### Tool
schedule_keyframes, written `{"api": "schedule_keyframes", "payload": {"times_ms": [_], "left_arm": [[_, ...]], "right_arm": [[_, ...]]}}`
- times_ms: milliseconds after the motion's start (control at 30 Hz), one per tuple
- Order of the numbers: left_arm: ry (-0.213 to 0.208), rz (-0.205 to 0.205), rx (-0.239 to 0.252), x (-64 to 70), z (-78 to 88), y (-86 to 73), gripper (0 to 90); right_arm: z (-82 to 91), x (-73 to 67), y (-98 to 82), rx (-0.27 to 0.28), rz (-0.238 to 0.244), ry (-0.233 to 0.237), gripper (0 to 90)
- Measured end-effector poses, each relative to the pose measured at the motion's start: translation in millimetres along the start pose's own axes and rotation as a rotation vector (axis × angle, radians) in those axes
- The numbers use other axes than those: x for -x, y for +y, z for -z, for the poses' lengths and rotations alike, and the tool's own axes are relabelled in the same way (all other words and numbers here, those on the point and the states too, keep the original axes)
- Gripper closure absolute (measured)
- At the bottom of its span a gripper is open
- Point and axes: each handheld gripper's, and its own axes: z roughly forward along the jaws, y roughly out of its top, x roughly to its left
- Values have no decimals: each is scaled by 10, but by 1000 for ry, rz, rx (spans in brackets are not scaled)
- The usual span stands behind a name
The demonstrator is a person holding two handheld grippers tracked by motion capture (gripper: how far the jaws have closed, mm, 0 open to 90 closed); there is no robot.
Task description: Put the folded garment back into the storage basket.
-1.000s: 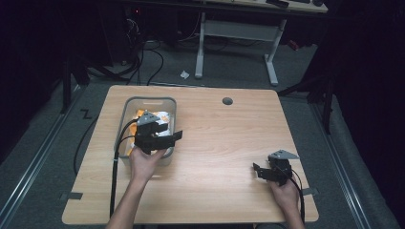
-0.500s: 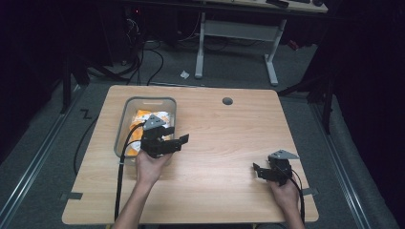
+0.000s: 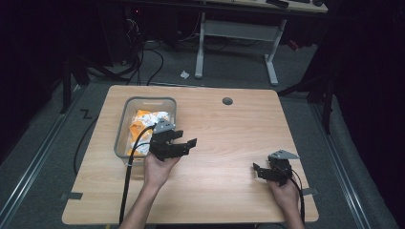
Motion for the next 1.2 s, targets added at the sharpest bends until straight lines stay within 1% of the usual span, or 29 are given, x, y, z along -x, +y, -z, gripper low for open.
{"api": "schedule_keyframes", "payload": {"times_ms": [133, 267, 367, 500, 600, 667, 733, 933, 1067, 1133, 1200], "left_arm": [[-2, -7, -5, 27, -40, -14, 354], [6, -19, -18, 49, -86, -32, 350], [4, -20, -27, 64, -119, -49, 348], [15, -44, -43, 105, -163, -73, 345], [3, -44, -42, 122, -178, -75, 342], [-17, -29, -42, 123, -191, -75, 342], [-28, -25, -41, 130, -202, -72, 341], [-34, -36, -47, 182, -248, -80, 340], [-37, -44, -60, 215, -291, -93, 337], [-35, -55, -65, 238, -316, -102, 337], [-41, -51, -67, 241, -338, -115, 337]], "right_arm": [[-1, 0, 0, 1, 0, -1, 260], [-1, 0, 0, 1, -1, -1, 260], [-1, 1, 0, 1, -1, -1, 260], [-1, 0, 0, 1, -2, -1, 260], [-1, 0, 0, 1, -1, -1, 260], [-1, 0, 0, 1, -1, -1, 260], [-1, 0, 0, 1, -1, -1, 260], [-1, 0, 0, 1, -1, -2, 260], [-1, 0, 0, 1, -1, -2, 260], [-1, 0, 0, 1, -2, -2, 260], [-1, -1, 0, 1, -2, -2, 260]]}}
